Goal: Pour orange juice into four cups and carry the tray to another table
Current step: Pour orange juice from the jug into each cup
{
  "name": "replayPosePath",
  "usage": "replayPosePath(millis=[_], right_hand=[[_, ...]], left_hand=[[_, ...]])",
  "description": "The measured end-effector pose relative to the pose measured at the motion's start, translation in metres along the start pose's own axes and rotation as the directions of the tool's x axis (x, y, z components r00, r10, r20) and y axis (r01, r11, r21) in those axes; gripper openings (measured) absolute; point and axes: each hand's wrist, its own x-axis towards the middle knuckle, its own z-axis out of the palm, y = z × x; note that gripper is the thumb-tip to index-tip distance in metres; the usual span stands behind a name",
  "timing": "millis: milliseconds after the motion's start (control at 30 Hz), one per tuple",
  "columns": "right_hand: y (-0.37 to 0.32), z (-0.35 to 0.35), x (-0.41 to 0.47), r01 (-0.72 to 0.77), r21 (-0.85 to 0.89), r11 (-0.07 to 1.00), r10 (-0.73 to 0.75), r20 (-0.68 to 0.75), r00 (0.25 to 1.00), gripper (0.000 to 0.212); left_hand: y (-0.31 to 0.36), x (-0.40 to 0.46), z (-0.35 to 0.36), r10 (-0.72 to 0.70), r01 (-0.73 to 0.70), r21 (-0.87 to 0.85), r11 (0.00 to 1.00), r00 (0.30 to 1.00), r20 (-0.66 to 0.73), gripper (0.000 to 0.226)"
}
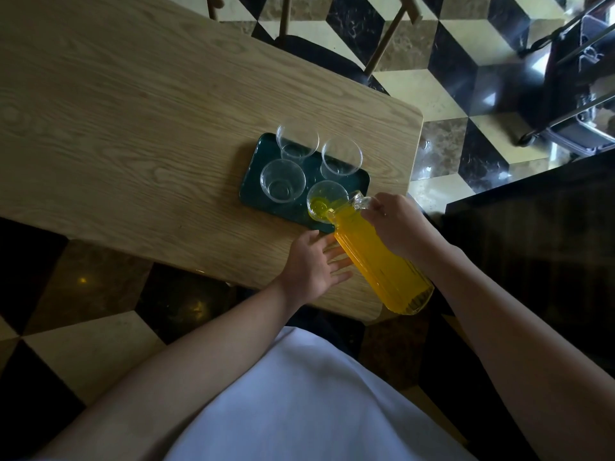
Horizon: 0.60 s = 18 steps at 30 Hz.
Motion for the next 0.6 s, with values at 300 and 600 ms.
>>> replayPosePath(millis=[300, 600], right_hand=[[-0.003, -0.002, 0.002, -0.020, 0.026, 0.999, 0.021, -0.009, 1.000, 0.025], [-0.006, -0.009, 0.002, -0.023, 0.025, 0.999, 0.023, -0.016, 1.000, 0.023]], left_hand=[[0.002, -0.002, 0.004, -0.004, 0.004, -0.030, 1.000, 1.000, 0.017, 0.056], [0.004, -0.005, 0.013, -0.004, 0.006, -0.057, 0.998, 1.000, 0.023, 0.055]])
